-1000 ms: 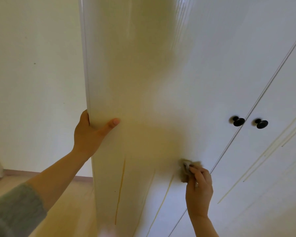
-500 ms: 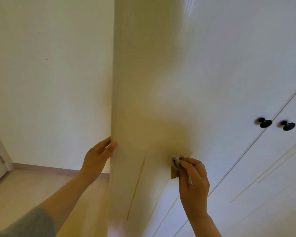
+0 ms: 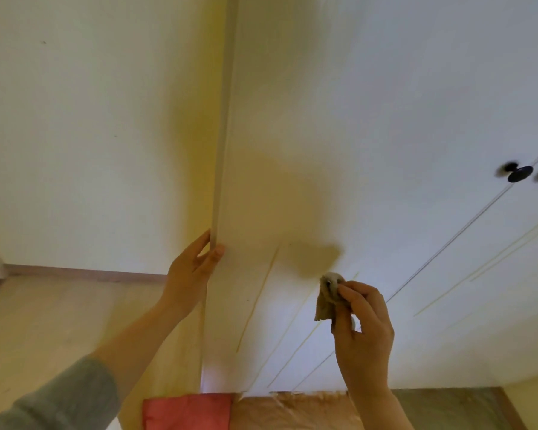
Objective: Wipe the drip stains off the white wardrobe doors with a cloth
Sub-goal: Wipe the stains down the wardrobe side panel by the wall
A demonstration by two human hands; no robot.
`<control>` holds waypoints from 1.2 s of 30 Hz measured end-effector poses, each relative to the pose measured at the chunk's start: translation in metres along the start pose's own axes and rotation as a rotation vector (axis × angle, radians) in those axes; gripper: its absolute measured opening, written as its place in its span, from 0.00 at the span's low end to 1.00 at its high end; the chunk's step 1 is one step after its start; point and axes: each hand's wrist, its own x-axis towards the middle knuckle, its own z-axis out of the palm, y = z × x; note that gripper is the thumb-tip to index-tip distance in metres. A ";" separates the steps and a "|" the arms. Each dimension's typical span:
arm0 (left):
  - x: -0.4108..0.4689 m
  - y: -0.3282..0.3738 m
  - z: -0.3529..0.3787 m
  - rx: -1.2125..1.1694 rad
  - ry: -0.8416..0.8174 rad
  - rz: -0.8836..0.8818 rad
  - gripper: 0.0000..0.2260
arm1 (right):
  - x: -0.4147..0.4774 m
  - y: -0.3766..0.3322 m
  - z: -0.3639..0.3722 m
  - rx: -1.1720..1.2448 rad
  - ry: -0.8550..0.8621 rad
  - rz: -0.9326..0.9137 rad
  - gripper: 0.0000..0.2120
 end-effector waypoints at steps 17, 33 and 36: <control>-0.011 0.004 0.027 0.194 0.127 0.112 0.29 | 0.004 0.044 -0.044 0.193 0.010 -0.219 0.15; 0.038 -0.057 0.045 0.142 0.382 0.540 0.23 | -0.016 0.108 0.048 0.287 0.351 -0.545 0.11; 0.036 -0.078 0.051 0.124 0.409 0.663 0.12 | -0.037 0.123 0.054 0.268 0.415 -0.608 0.11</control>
